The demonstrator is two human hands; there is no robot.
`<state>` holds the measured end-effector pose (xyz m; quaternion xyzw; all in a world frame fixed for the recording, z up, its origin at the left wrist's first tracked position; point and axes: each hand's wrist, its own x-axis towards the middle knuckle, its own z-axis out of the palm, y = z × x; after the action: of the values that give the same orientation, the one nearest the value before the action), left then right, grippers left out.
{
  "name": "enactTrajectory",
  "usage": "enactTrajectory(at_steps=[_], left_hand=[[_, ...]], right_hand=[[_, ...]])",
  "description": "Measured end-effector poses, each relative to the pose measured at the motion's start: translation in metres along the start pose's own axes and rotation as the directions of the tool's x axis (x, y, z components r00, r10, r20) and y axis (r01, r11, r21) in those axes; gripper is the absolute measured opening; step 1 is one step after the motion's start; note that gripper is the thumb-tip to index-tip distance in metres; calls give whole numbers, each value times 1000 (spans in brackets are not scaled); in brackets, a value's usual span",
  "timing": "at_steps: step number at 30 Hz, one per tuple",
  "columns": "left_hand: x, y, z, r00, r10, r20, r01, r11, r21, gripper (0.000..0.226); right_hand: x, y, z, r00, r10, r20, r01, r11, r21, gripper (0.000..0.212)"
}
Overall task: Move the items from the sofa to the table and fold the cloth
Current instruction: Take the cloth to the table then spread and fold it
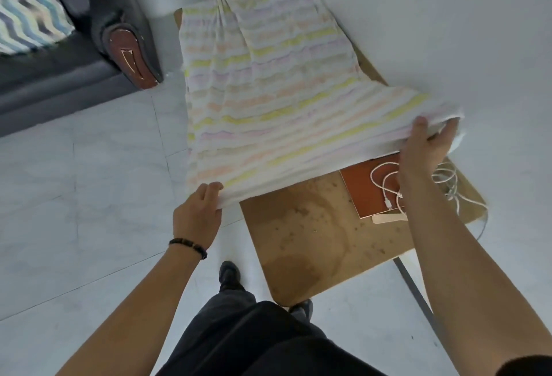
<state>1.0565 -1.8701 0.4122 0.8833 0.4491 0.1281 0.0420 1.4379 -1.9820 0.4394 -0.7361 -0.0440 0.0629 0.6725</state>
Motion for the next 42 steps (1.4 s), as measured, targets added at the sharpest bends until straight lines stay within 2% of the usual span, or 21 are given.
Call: enactTrajectory(at_steps=[2, 4, 6, 8, 10, 13, 16, 19, 20, 22, 23, 26, 29, 33, 36, 39, 42], left_hand=[[-9, -1, 10, 998, 36, 59, -38, 999, 24, 46], [-24, -4, 27, 984, 106, 141, -112, 993, 40, 50], [-38, -6, 41, 961, 158, 228, -172, 984, 41, 57], [-47, -9, 50, 946, 150, 288, -175, 983, 61, 59], [-52, -12, 53, 942, 105, 319, -143, 985, 96, 59], [-51, -18, 47, 952, 28, 305, -60, 994, 96, 56], [-46, -30, 42, 950, 19, 312, -41, 997, 65, 46], [-36, -47, 39, 893, -14, 449, 58, 995, -84, 21], [-30, -53, 39, 847, -39, 531, 137, 980, -146, 13], [-16, -67, 37, 747, -75, 661, 330, 905, -270, 15], [-6, -74, 37, 721, -84, 688, 395, 865, -309, 16], [40, -97, 38, 683, -19, 730, 420, 828, -372, 17], [97, -123, 35, 704, 42, 709, 412, 789, -455, 19], [173, -162, 18, 748, 79, 659, 408, 728, -551, 39], [227, -192, 8, 797, 90, 598, 374, 704, -604, 33], [276, -215, 11, 866, 59, 497, 300, 733, -610, 25], [319, -225, 24, 908, 25, 417, 239, 788, -568, 26]], right_hand=[[-1, 9, -5, 997, 46, -67, -50, 997, -63, 49], [-4, 28, -16, 974, 189, -121, -206, 967, -146, 46], [-5, 50, -32, 905, 388, -176, -418, 888, -190, 43], [-8, 66, -46, 843, 520, -136, -537, 824, -181, 43], [-11, 77, -58, 839, 540, -67, -540, 814, -212, 45], [-15, 79, -56, 847, 530, -49, -527, 822, -216, 45], [-18, 72, -38, 819, 560, -125, -573, 808, -139, 44], [-15, 66, -21, 833, 545, -96, -553, 820, -145, 45], [-13, 63, -14, 844, 527, -101, -536, 833, -138, 45], [-9, 54, 3, 848, 511, -144, -524, 849, -73, 45], [-7, 50, 12, 845, 516, -141, -526, 850, -41, 46], [3, 37, 44, 861, 497, -108, -503, 864, -34, 50], [13, 25, 84, 890, 437, -130, -448, 892, -66, 50], [26, 3, 147, 892, 398, -216, -411, 912, -13, 49], [33, -18, 191, 895, 387, -220, -403, 915, -29, 51], [39, -30, 227, 902, 363, -234, -385, 922, -52, 52], [51, -33, 258, 905, 357, -231, -373, 927, -31, 52]])
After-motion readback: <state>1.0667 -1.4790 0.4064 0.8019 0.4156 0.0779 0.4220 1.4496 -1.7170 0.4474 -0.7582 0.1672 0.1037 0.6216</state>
